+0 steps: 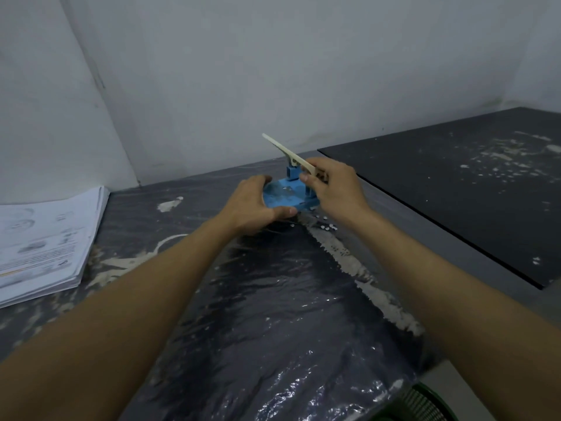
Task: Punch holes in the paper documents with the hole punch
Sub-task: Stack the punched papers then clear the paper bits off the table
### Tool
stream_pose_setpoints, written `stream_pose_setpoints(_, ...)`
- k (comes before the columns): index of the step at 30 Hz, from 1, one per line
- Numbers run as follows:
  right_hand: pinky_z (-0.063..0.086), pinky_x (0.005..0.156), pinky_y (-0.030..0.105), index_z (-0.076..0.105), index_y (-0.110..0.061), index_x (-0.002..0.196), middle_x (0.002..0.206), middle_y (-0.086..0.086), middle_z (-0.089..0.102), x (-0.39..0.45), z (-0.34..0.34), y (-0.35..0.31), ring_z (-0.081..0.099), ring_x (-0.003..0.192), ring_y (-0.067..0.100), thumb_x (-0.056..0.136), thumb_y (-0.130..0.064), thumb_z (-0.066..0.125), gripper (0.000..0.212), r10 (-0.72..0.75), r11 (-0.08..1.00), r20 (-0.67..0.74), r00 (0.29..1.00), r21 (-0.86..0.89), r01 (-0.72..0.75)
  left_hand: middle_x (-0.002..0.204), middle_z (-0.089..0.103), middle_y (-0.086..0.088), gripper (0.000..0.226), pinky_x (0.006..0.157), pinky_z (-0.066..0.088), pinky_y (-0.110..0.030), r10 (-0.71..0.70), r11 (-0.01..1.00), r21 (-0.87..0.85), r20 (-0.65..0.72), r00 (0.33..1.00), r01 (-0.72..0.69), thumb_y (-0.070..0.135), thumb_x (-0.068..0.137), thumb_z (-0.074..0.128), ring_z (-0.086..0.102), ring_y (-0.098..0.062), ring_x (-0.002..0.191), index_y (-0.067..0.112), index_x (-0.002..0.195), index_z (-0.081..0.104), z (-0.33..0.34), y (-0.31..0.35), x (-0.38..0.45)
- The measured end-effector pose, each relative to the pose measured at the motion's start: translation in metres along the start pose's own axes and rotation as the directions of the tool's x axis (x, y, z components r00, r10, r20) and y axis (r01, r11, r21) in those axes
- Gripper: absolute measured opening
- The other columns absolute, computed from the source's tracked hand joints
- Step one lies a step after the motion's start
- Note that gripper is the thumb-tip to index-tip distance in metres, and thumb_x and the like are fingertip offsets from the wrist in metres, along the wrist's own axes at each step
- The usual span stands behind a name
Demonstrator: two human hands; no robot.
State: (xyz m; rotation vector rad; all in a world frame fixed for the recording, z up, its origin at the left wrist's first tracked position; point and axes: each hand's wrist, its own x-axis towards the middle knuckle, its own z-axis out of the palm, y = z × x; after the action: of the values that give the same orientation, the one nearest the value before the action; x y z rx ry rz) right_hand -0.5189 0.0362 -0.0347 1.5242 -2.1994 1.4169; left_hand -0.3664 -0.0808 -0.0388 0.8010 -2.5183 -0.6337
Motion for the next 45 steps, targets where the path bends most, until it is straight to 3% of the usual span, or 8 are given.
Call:
stream_pose_setpoints(3,0.039,0.06,0.021,0.073,-0.023,0.11,0.074,-0.014,0.056,0.004,0.018,-0.014,0.049,0.064,0.0,0.092,-0.024,0.069,0.018,-0.015,0.997,0.048,0.999,0.074,0.011,0.141,0.05,-0.009,0.101,0.103,0.046,-0.045,-0.032,0.999,0.007,-0.02,0.999,0.032,0.061,0.066,0.078,0.051,-0.025,0.124,0.011,0.145,0.041,-0.014,-0.019,-0.008)
stream_pose_setpoints(10,0.041,0.069,0.022,0.069,-0.018,0.126,0.093,-0.002,0.063,-0.001,0.068,-0.04,0.057,0.081,0.012,0.089,-0.021,0.074,0.038,-0.047,0.991,0.13,0.99,0.131,0.03,0.142,0.048,-0.009,0.099,0.104,0.045,-0.044,-0.11,0.993,0.033,-0.045,0.993,0.112,0.053,0.066,0.084,0.049,-0.025,0.125,0.011,0.144,0.041,-0.037,-0.067,-0.029)
stream_pose_setpoints(23,0.046,0.071,0.029,0.067,-0.024,0.128,0.095,-0.008,0.062,-0.013,0.107,-0.06,0.058,0.083,0.012,0.091,-0.03,0.07,0.037,-0.023,0.999,0.164,0.986,0.051,0.015,0.143,0.046,-0.009,0.093,0.107,0.042,-0.04,-0.185,0.983,0.01,-0.022,0.982,0.185,0.044,0.072,0.084,0.047,-0.024,0.128,0.01,0.146,0.039,-0.044,-0.106,-0.046)
stream_pose_setpoints(29,0.054,0.084,0.039,0.064,-0.027,0.132,0.109,-0.004,0.068,-0.019,0.105,-0.066,0.063,0.095,0.016,0.092,-0.03,0.068,0.04,-0.024,0.999,0.155,0.988,0.05,0.017,0.141,0.049,-0.01,0.081,0.109,0.038,-0.045,-0.148,0.986,0.08,-0.002,0.989,0.148,0.049,0.079,0.076,0.047,-0.026,0.126,0.011,0.143,0.044,-0.044,-0.102,-0.054)
stream_pose_setpoints(32,0.055,0.089,0.038,0.058,-0.023,0.137,0.117,-0.003,0.068,-0.024,0.098,-0.065,0.063,0.102,0.016,0.092,-0.026,0.069,0.046,-0.015,0.997,0.142,0.99,0.074,0.005,0.131,0.056,-0.007,0.071,0.103,0.04,-0.037,-0.115,0.984,0.117,-0.129,0.985,0.131,0.05,0.075,0.078,0.051,-0.024,0.12,0.011,0.13,0.057,-0.044,-0.096,-0.065)
stream_pose_setpoints(37,0.055,0.087,0.032,0.059,-0.018,0.131,0.114,-0.003,0.065,-0.032,0.065,-0.047,0.061,0.101,0.012,0.09,-0.021,0.07,0.042,0.023,0.998,0.03,0.999,0.059,-0.025,0.087,0.057,0.007,0.026,0.07,0.046,-0.029,-0.024,0.988,0.125,-0.444,0.896,0.088,0.043,0.079,0.075,0.054,-0.011,0.083,0.021,0.085,0.06,-0.042,-0.075,-0.096)
stream_pose_setpoints(41,0.058,0.079,0.036,0.067,-0.015,0.112,0.095,-0.003,0.067,-0.043,0.033,-0.025,0.063,0.084,0.013,0.086,-0.011,0.068,0.026,0.067,0.997,-0.102,0.993,0.038,-0.064,0.066,0.055,0.008,0.026,0.058,0.046,-0.035,0.089,0.994,0.101,-0.52,0.85,-0.042,0.035,0.084,0.069,0.051,-0.011,0.063,0.019,0.068,0.056,-0.036,-0.048,-0.103)
stream_pose_setpoints(45,0.056,0.079,0.033,0.07,-0.013,0.102,0.094,0.002,0.068,-0.054,0.009,-0.001,0.063,0.084,0.017,0.081,-0.007,0.061,0.023,0.227,0.971,-0.162,0.96,-0.036,-0.235,0.065,0.055,0.004,0.026,0.057,0.044,-0.031,0.216,0.973,0.048,-0.52,0.827,-0.224,0.025,0.088,0.065,0.052,-0.014,0.06,0.013,0.068,0.055,-0.015,-0.011,-0.09)
